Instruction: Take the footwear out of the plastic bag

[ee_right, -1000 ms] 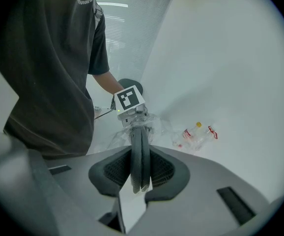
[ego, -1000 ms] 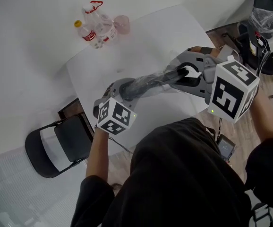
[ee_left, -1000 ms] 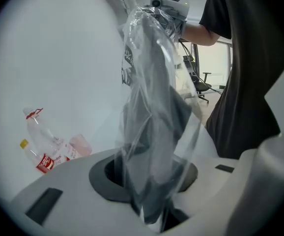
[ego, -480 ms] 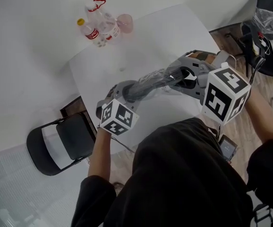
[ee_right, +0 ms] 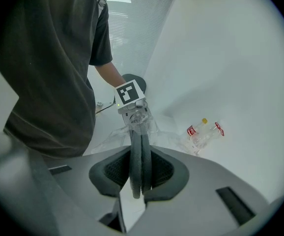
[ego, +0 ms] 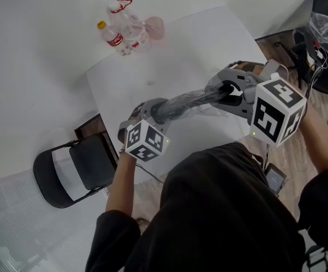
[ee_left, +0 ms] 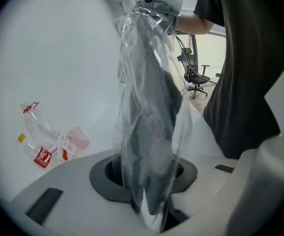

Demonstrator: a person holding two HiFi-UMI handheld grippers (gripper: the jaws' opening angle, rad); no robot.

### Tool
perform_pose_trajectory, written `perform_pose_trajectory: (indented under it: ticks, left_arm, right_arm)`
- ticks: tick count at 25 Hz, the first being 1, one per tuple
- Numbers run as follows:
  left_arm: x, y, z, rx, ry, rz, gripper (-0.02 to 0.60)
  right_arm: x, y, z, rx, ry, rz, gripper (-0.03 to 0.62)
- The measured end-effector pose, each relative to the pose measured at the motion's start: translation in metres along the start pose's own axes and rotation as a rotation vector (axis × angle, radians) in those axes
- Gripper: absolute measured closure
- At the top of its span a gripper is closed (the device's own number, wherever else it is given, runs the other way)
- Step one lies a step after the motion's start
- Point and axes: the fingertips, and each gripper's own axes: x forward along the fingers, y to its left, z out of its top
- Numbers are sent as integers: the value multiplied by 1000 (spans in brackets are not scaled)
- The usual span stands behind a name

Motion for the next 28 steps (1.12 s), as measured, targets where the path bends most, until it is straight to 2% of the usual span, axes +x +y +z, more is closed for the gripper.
perform_pose_trajectory:
  ticks: [7, 12, 21, 28]
  left_arm:
    - [3, 6, -2, -21, 27, 19, 448]
    - [3, 5, -16, -15, 77, 30, 446]
    - [-3, 5, -26, -61, 77, 19, 448]
    - [-1, 2, -27, -67, 88, 23, 448]
  right_arm:
    - [-2, -1, -3, -15, 26, -14, 517]
    - [-14, 0, -8, -2, 23, -29, 517]
    - [-17, 0, -10, 2, 17, -31, 517]
    - [-14, 6, -18, 1, 35, -27, 517]
